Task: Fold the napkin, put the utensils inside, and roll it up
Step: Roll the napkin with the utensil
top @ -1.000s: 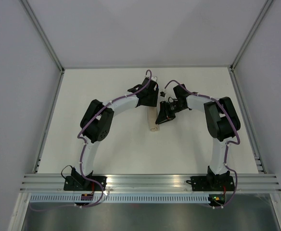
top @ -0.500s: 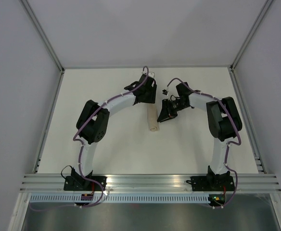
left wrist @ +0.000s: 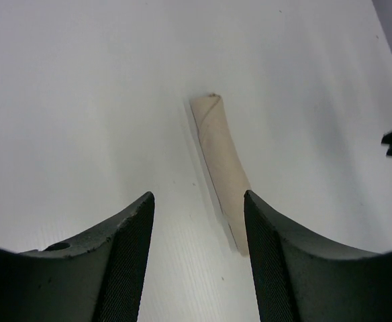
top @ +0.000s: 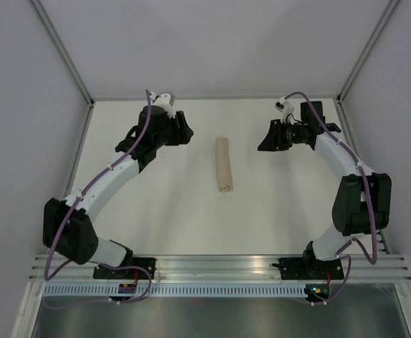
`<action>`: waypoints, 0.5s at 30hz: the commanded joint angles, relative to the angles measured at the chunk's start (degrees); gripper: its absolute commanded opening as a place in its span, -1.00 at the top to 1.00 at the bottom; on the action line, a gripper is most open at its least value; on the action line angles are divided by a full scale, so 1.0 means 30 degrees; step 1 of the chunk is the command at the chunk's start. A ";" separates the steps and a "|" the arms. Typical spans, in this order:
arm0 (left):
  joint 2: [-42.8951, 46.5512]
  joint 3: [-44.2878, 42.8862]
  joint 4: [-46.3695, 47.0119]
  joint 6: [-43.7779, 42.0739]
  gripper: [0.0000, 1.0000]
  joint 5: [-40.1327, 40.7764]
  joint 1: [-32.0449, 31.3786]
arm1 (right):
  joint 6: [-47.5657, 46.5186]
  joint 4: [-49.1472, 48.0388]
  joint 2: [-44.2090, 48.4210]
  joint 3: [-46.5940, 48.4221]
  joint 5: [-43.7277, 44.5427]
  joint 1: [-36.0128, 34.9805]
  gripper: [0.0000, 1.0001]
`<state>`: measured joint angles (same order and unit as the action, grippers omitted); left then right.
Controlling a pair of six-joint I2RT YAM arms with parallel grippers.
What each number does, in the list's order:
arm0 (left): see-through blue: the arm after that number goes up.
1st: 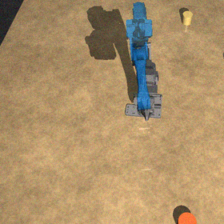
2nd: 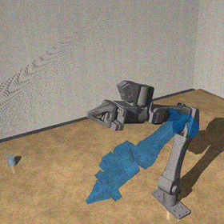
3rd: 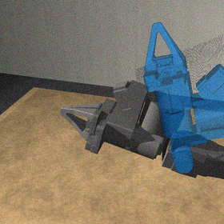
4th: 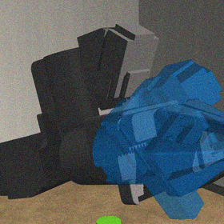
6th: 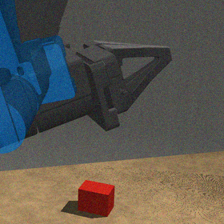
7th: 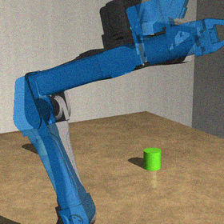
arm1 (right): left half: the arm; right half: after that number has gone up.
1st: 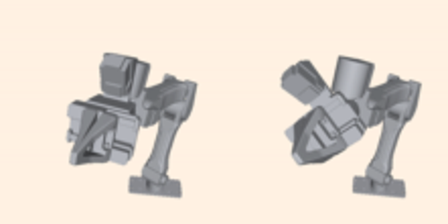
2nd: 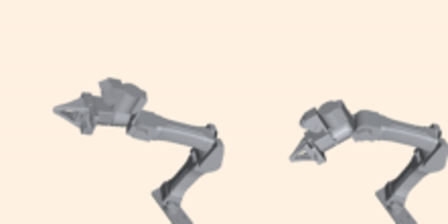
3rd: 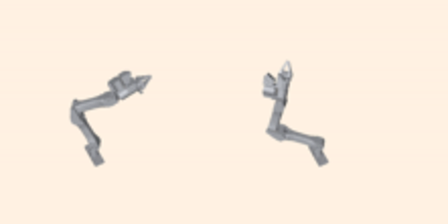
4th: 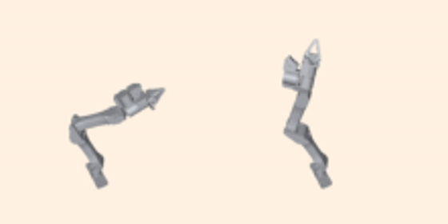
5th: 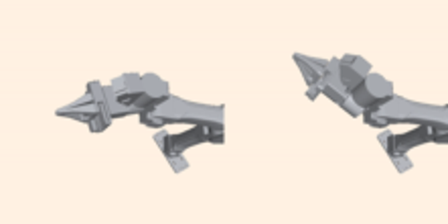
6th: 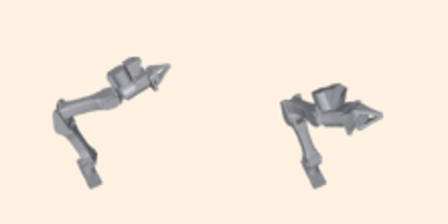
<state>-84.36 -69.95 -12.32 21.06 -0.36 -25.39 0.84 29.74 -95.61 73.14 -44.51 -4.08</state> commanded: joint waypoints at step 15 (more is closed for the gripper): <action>0.9982 0.8375 0.0033 -0.1394 -0.29 -0.2224 -0.0092 | -0.1744 -0.0712 0.8960 -0.3873 0.5668 0.2619 0.01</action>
<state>-57.21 -45.74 -11.97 19.94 -6.09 -25.96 -4.16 28.86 -70.04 62.43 -31.29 3.86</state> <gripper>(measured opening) 0.638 0.493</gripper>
